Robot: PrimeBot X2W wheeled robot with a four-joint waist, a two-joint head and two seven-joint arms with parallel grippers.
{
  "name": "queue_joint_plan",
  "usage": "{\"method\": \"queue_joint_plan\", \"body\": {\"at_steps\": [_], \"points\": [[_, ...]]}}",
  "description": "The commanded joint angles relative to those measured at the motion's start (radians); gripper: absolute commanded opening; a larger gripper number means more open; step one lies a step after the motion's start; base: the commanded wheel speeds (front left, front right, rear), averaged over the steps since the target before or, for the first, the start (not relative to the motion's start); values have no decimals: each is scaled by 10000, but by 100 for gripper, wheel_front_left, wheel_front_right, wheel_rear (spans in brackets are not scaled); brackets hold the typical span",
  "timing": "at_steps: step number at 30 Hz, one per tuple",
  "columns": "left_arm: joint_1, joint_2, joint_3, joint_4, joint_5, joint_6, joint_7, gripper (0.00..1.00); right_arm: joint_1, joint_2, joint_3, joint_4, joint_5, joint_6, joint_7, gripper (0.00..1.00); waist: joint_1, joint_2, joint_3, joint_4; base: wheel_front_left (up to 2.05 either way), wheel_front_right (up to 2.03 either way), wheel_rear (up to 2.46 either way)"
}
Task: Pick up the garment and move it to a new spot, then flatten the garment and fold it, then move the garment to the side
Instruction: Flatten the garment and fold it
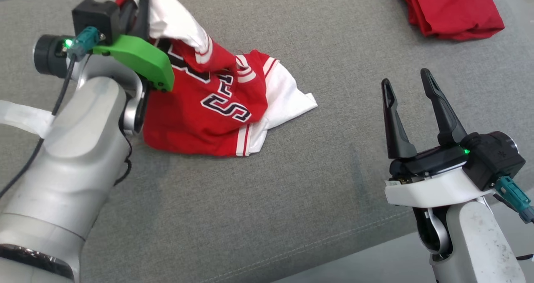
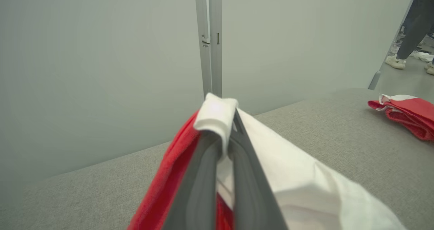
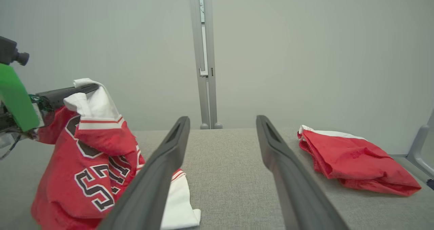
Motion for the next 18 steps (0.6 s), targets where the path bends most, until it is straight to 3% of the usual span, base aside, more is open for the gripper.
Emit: {"method": "queue_joint_plan", "body": {"at_steps": [1, 5, 10, 13, 14, 15, 16, 18], "points": [[-513, 73, 161, 489, 307, 101, -184, 0, -125, -10, 5, -64, -62, -5, -54, 100, 0, -1, 561, -523, 0, 0, 0], [-1284, 140, 465, 1113, 891, 229, -284, 0, -166, -12, 41, -129, -39, -5, -85, 100, 0, -1, 834, -714, 0, 0, 0], [-1309, 329, 1483, 470, 1911, 917, -260, 0, -278, -12, 102, -122, 16, -5, -125, 100, 0, -1, 1119, -825, 0, 0, 0], [-1070, 185, 1757, 857, 2139, 863, -264, 3, -300, -15, 135, -43, 3, -5, -140, 100, 0, -1, 1162, -835, 0, 0, 0], [-1099, 149, 1844, 1023, 2168, 782, -266, 38, -304, -13, 143, -25, 4, -5, -147, 100, 0, -1, 1176, -830, 0, 0, 0], [-1086, 98, 1934, 1208, 2179, 740, -266, 55, -310, -13, 141, -7, 0, -5, -153, 100, 0, -1, 1183, -815, 0, 0, 0], [-1021, 28, 1995, 1413, 2153, 675, -265, 97, -312, -13, 127, 5, -8, -5, -156, 100, 0, -1, 1181, -794, 0, 0, 0], [-991, -47, 2047, 1560, 2143, 621, -265, 100, -309, -13, 110, 18, -16, -5, -155, 100, 0, -1, 1175, -760, 0, 0, 0]]}}
